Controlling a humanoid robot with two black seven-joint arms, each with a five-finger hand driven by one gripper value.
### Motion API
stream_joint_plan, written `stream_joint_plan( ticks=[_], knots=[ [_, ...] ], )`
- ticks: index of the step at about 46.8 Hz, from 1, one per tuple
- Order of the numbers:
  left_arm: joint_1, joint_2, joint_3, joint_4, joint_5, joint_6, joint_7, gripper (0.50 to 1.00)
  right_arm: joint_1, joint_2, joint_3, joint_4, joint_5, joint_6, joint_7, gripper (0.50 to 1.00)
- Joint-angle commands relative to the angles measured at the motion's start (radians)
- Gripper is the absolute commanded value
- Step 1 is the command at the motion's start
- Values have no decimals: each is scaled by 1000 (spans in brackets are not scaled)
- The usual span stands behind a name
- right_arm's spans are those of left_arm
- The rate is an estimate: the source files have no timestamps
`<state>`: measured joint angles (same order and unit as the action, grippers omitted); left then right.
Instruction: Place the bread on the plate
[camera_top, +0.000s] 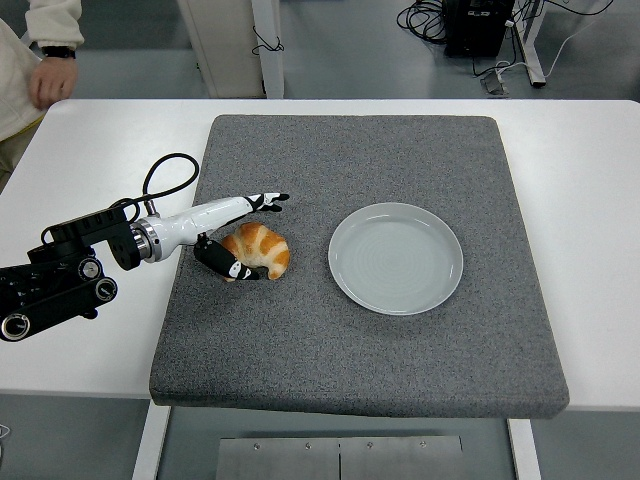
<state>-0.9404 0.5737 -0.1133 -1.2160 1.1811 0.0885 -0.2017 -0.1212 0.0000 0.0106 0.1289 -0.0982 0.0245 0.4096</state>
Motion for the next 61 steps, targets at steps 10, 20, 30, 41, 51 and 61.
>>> stream_joint_plan(
  ticks=[10,20,30,41,51,61],
  knots=[
    [-1,1,1,4,3,0,-8,755,0,0,0,2,0,0,0,1000],
    [-1,1,0,4,3,0,-8,675,0,0,0,2,0,0,0,1000],
    [-14,8,-5,4,-5,0,-8,500,0,0,0,0,0,0,0,1000],
    [-34,18,-11,4,-8,0,-21,500,0,0,0,0,0,0,0,1000],
    [-84,44,-11,4,-14,-1,-22,500,0,0,0,0,0,0,0,1000],
    [-153,52,-8,4,-15,-3,-18,500,0,0,0,0,0,0,0,1000]
  ],
)
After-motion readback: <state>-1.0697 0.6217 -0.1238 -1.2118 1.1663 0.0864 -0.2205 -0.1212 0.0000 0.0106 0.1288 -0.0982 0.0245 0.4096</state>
